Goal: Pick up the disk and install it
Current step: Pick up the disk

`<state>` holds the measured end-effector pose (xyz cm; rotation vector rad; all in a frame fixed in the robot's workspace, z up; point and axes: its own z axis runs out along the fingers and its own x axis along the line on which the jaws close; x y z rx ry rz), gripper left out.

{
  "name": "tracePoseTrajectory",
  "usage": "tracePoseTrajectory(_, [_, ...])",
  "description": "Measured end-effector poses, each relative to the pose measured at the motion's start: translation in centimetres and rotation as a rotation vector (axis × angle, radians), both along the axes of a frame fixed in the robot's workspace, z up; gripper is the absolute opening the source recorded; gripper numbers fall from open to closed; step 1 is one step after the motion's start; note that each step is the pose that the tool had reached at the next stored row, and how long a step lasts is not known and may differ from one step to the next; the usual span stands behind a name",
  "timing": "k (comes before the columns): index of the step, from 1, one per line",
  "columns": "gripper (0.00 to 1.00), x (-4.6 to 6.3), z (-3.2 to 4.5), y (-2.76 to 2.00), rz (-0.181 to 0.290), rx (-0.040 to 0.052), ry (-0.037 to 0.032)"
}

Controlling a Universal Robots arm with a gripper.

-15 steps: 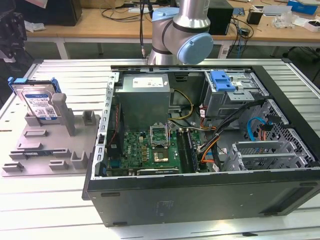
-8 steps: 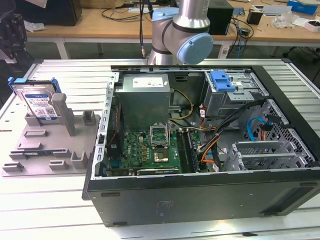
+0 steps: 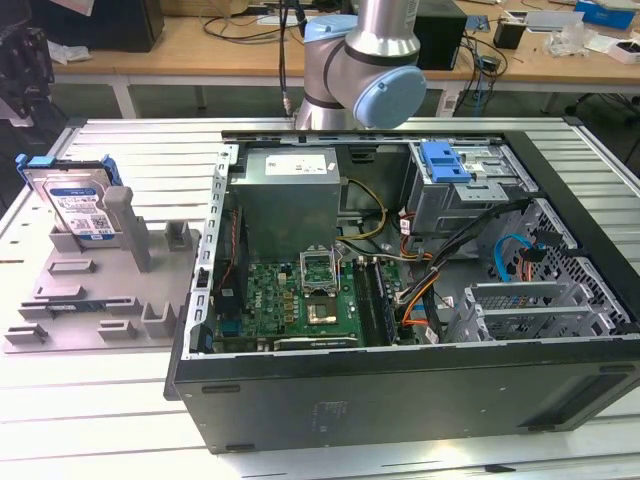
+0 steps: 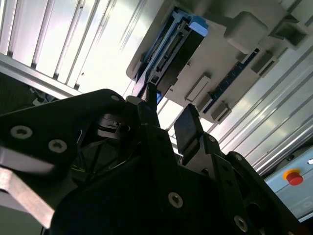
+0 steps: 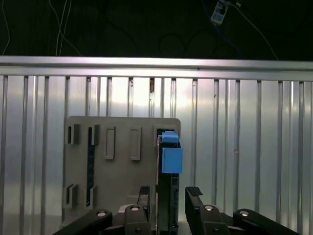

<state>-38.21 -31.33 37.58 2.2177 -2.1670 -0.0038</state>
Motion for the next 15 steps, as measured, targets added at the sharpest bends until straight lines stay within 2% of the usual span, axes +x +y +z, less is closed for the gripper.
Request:
tracePoseTrajectory(6, [0.42,-0.72,-0.09,0.08,0.002,0.0001,-0.0004])
tracePoseTrajectory(15, [0.42,-0.81,-0.19,0.14,0.006,0.0000,-0.0010])
